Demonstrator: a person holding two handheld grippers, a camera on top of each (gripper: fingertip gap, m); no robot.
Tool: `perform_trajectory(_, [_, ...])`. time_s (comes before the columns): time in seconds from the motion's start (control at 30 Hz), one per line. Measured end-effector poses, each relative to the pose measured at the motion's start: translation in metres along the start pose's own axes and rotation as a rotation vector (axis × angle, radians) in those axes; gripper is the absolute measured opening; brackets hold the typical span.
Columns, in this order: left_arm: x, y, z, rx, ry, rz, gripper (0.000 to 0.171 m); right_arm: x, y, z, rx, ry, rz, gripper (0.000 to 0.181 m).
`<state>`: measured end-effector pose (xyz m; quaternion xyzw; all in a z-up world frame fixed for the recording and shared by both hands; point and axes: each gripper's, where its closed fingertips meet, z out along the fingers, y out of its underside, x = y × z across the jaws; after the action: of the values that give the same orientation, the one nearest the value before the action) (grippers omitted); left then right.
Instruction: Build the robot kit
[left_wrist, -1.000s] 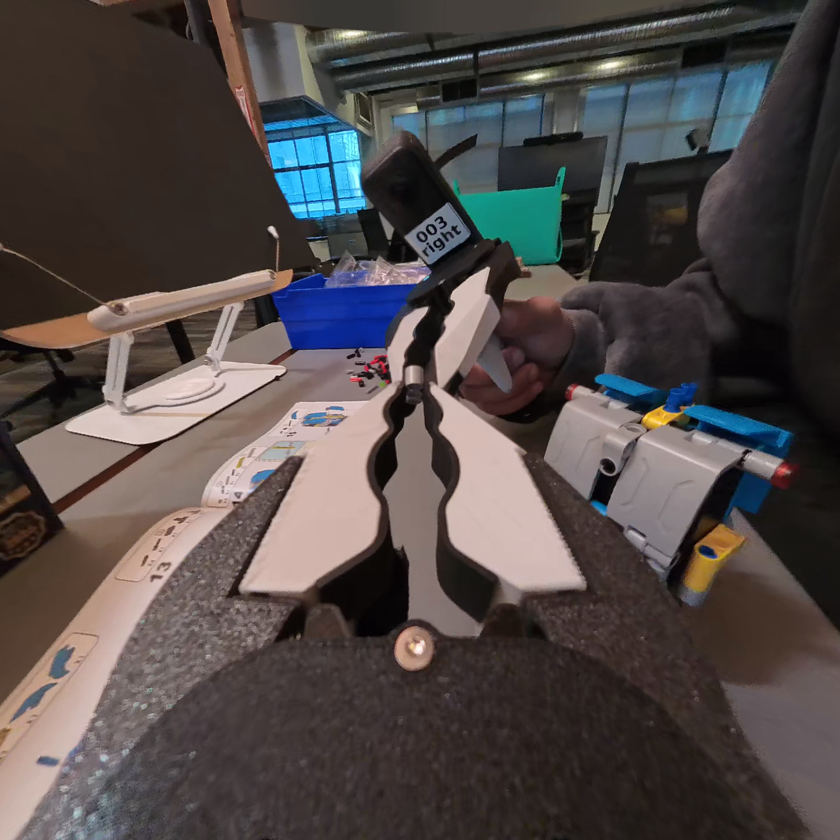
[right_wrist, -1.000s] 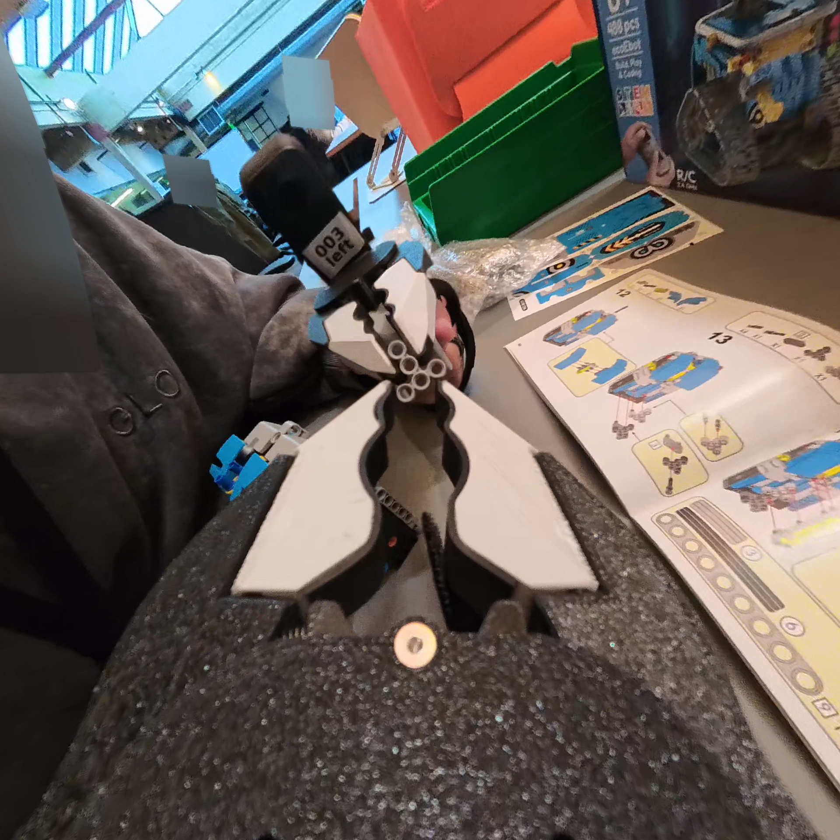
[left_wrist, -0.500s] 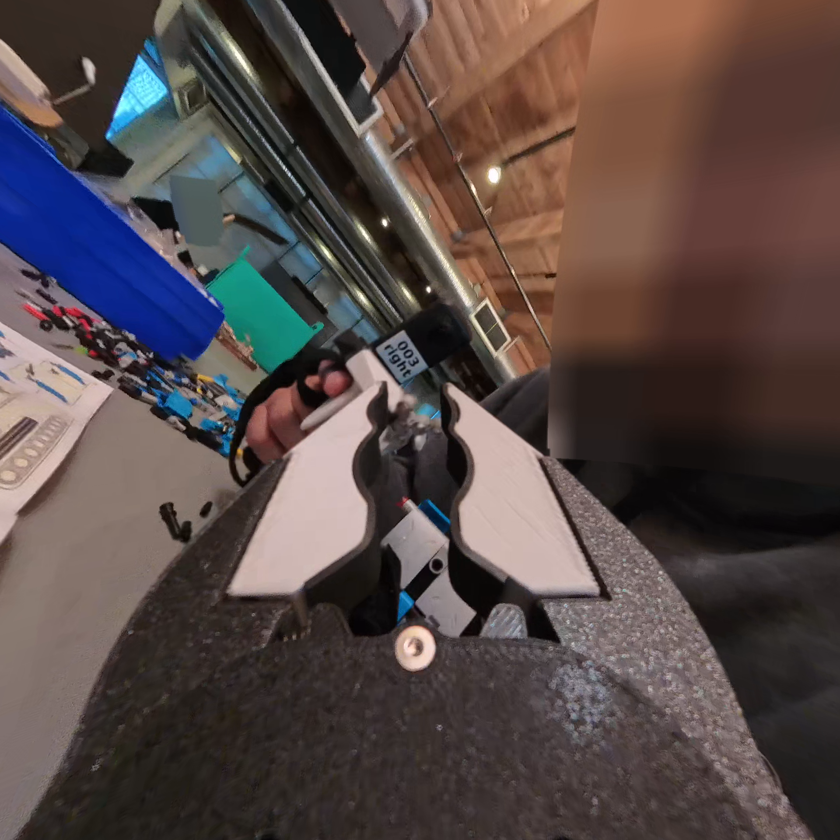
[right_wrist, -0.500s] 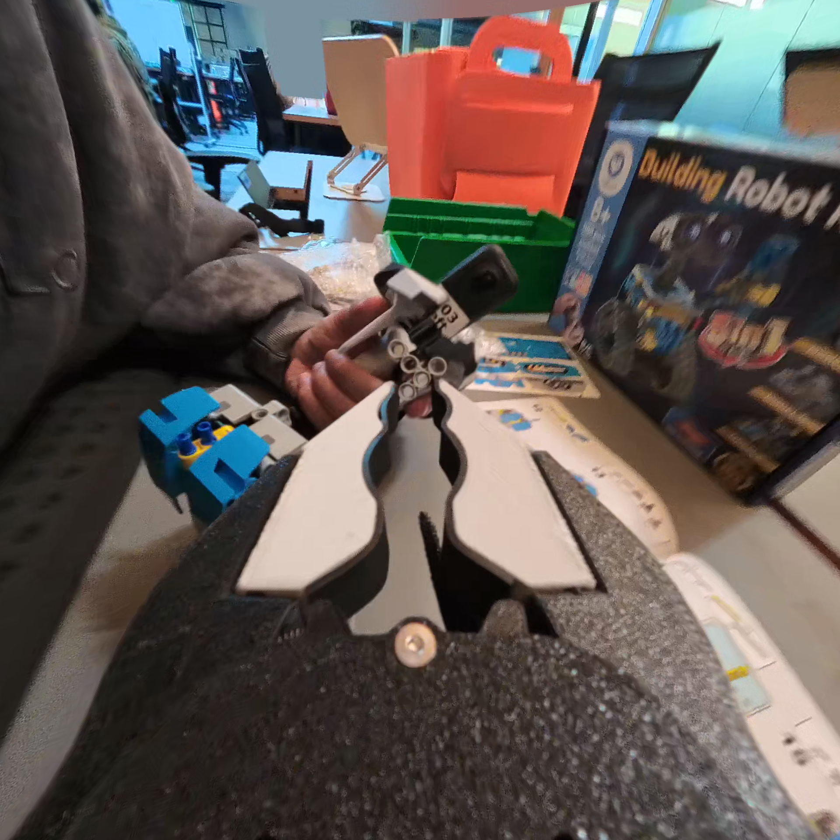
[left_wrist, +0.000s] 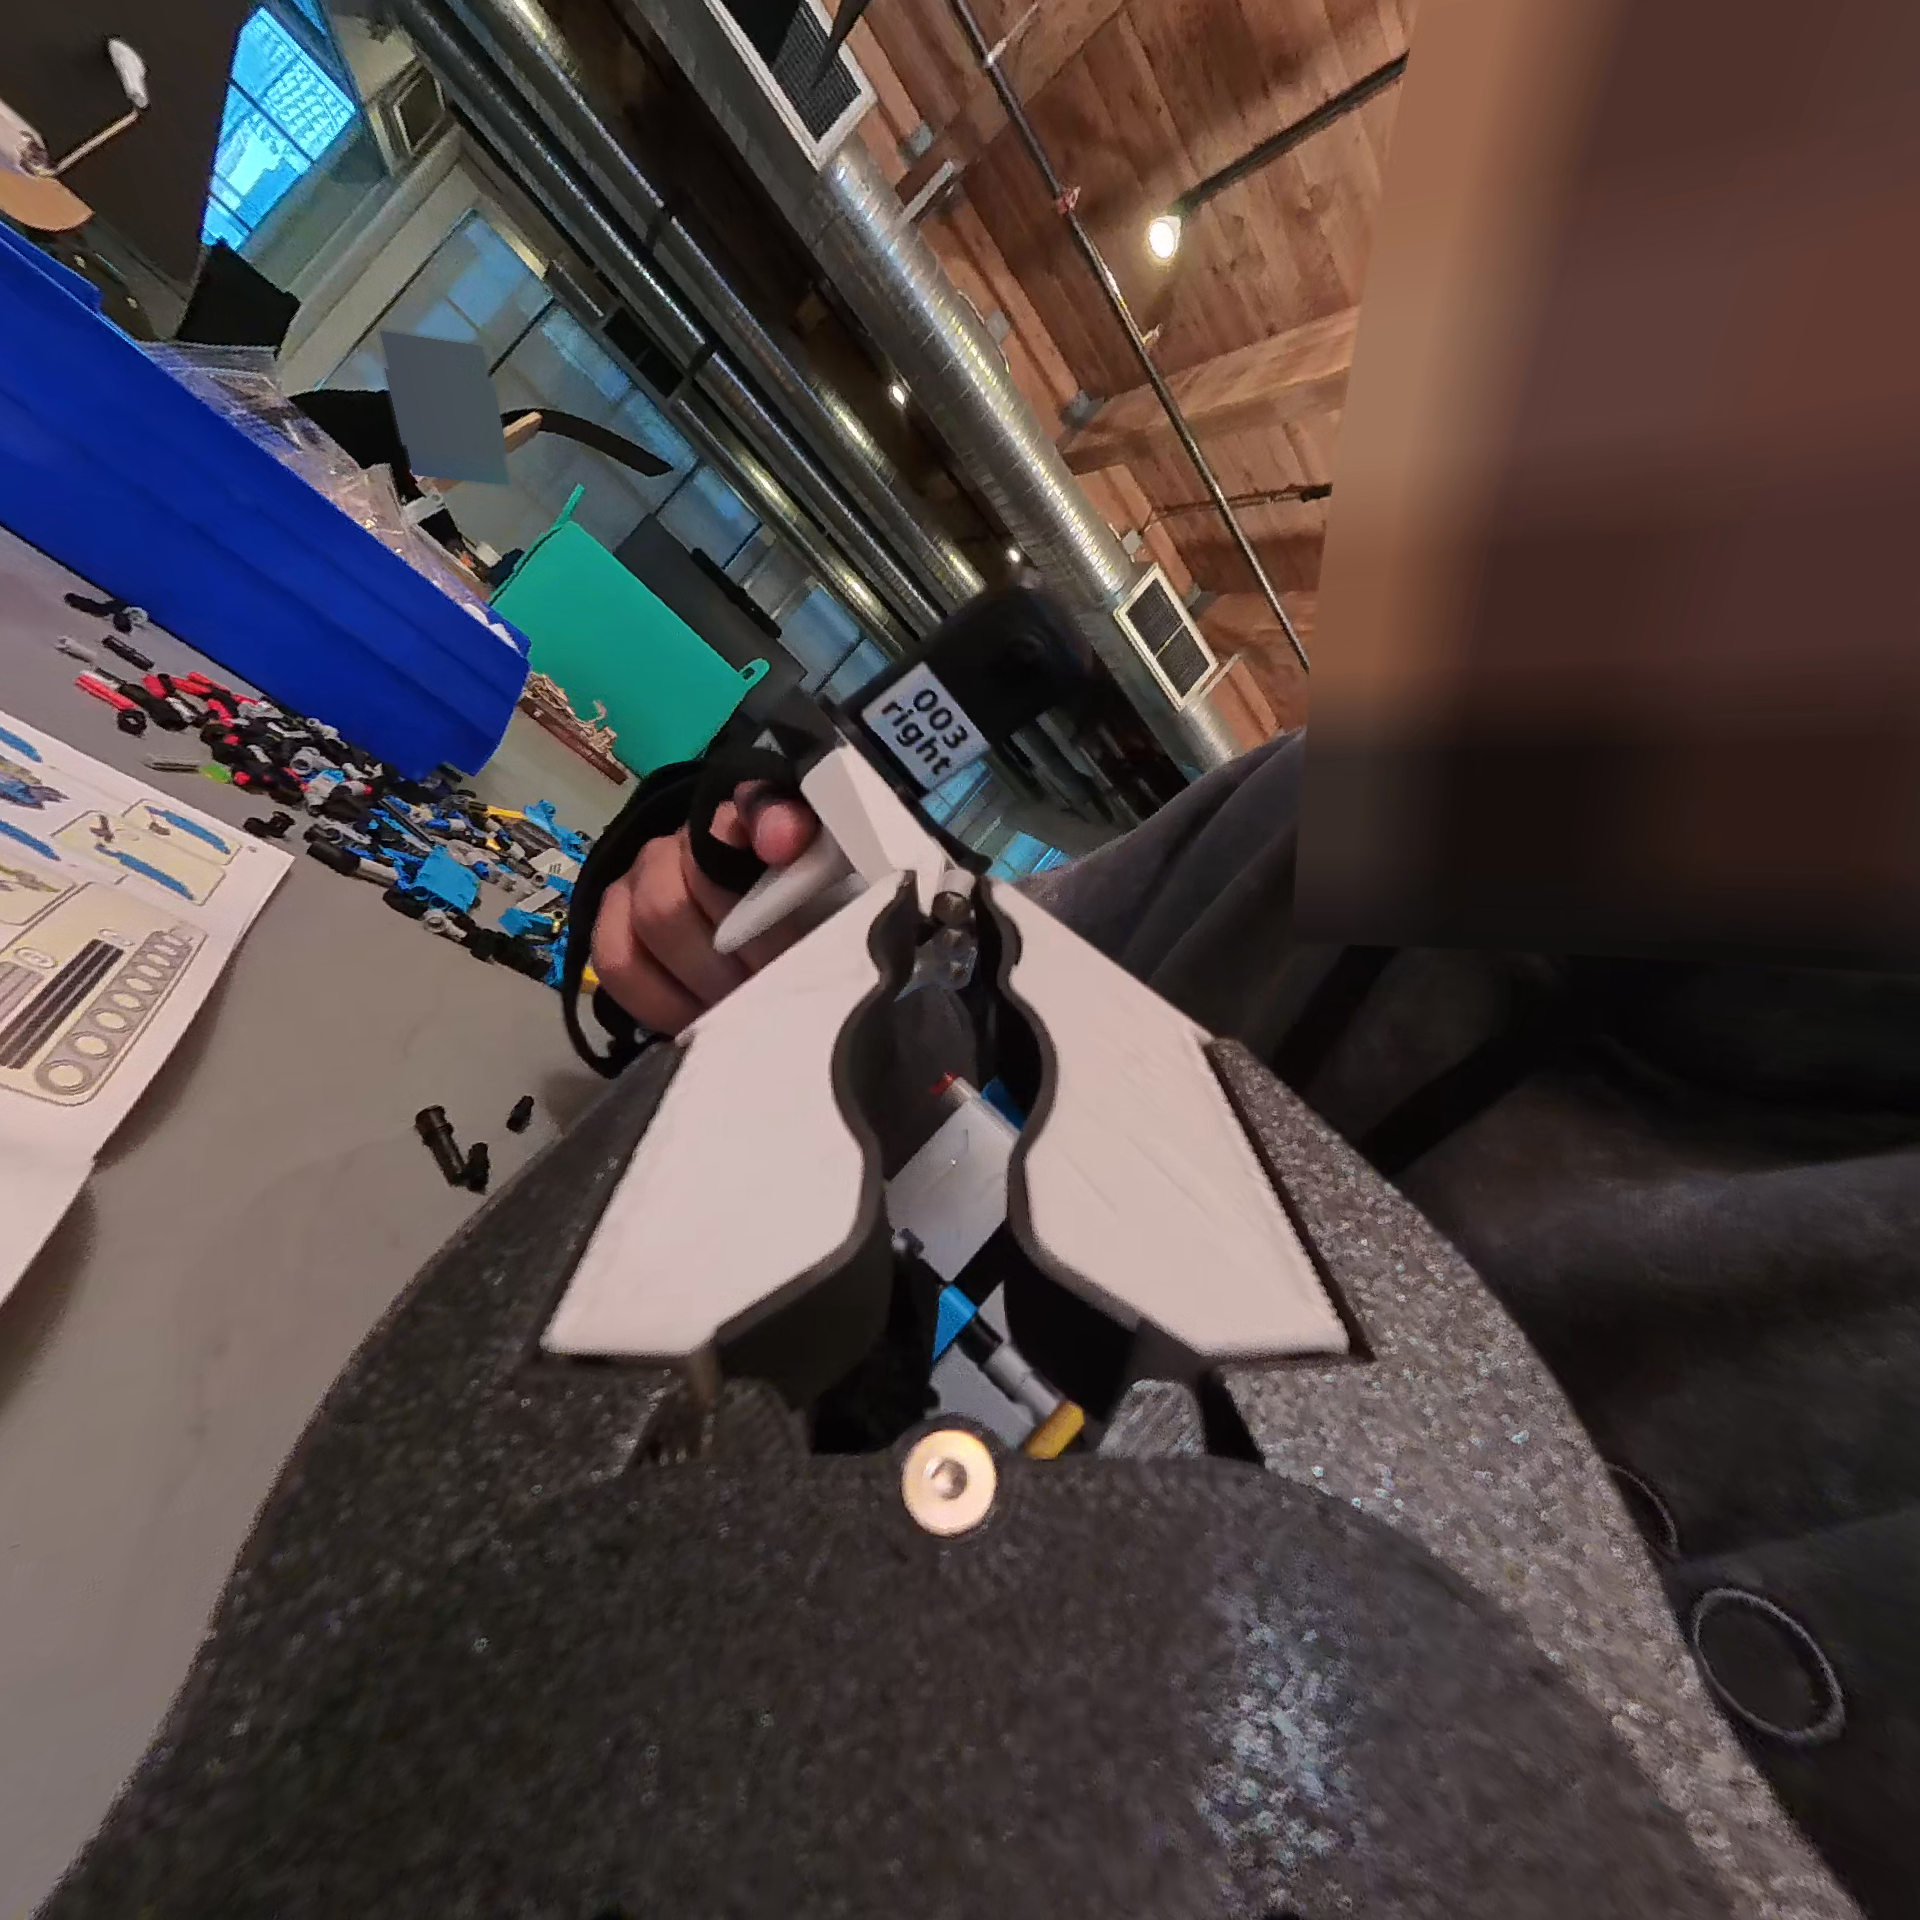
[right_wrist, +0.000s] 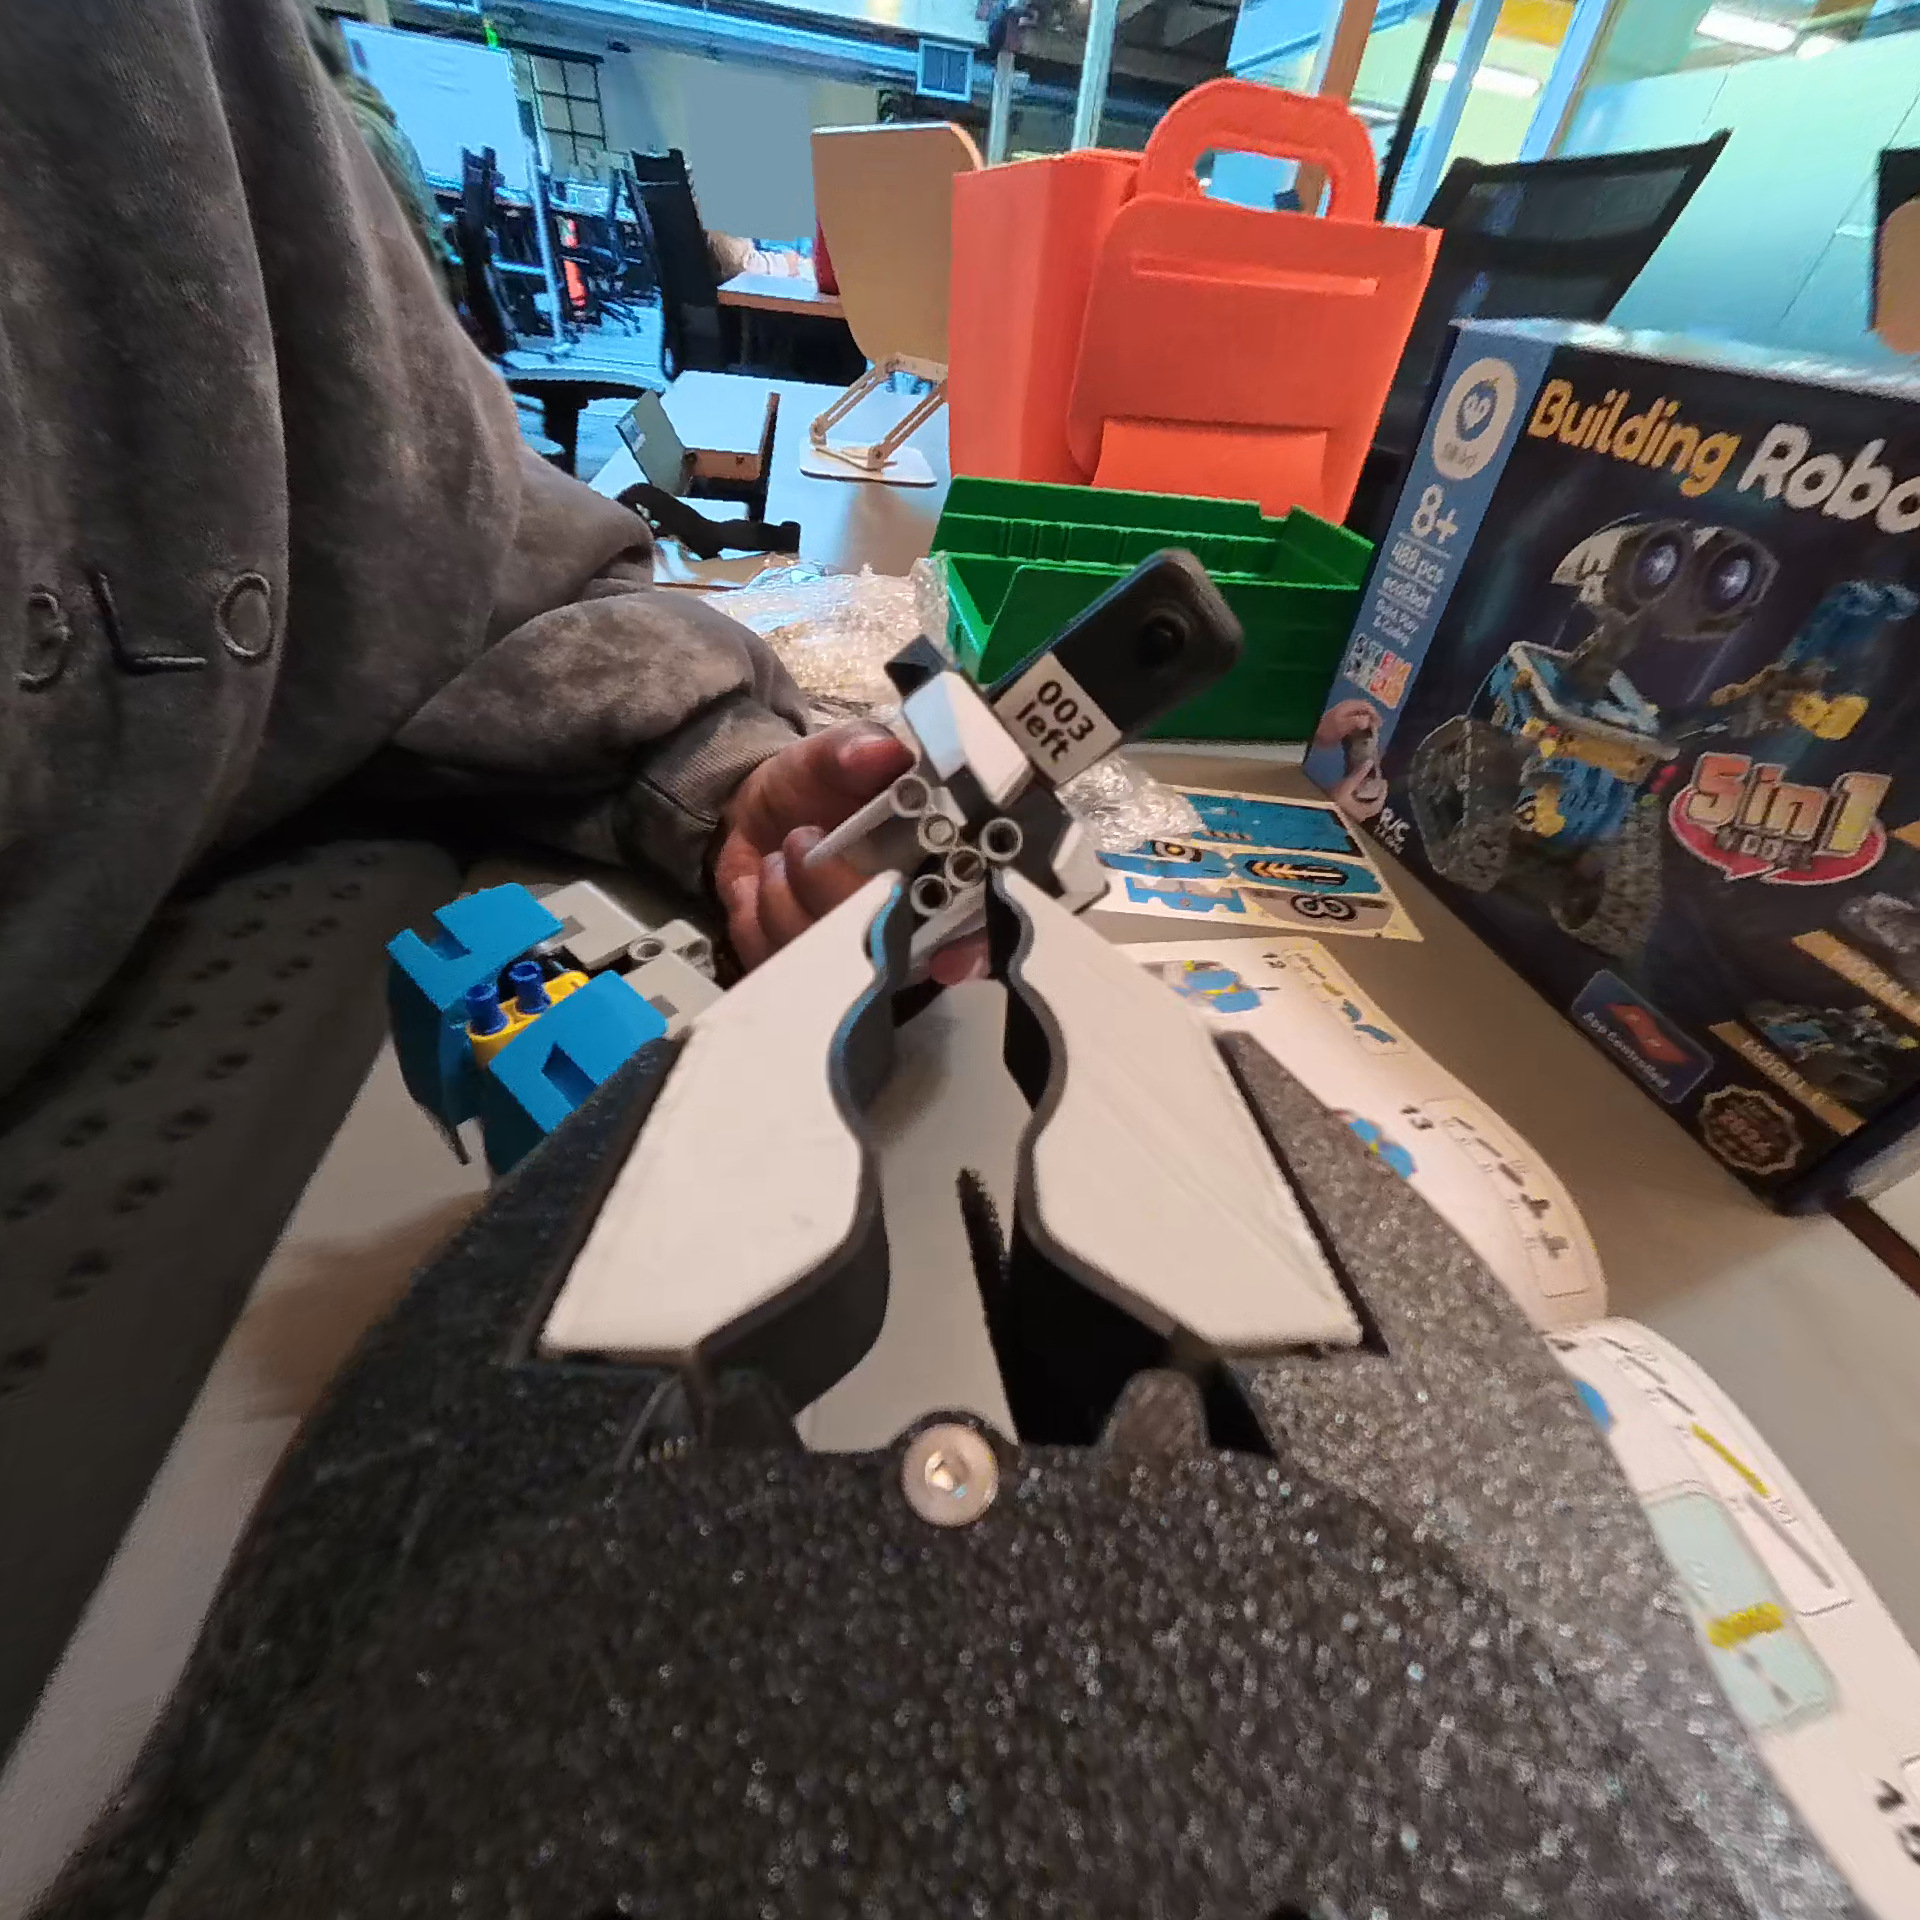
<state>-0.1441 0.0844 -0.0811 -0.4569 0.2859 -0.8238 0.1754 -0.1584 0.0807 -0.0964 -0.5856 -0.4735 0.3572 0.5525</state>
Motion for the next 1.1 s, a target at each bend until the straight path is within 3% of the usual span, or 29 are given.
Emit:
perform_trajectory(0.47, [-0.005, 0.000, -0.005, -0.042, -0.084, 0.153, 0.006, 0.005, 0.011, 0.000, -0.054, -0.012, 0.122, 0.009])
perform_trajectory(0.8, [0.002, 0.009, -0.001, -0.083, -0.043, 0.157, 0.007, -0.006, 0.009, -0.001, -0.045, -0.128, 0.261, 0.006])
perform_trajectory(1.1, [-0.003, 0.004, -0.006, -0.069, -0.092, 0.193, 0.006, 0.002, 0.016, 0.000, -0.065, -0.090, 0.283, 0.010])
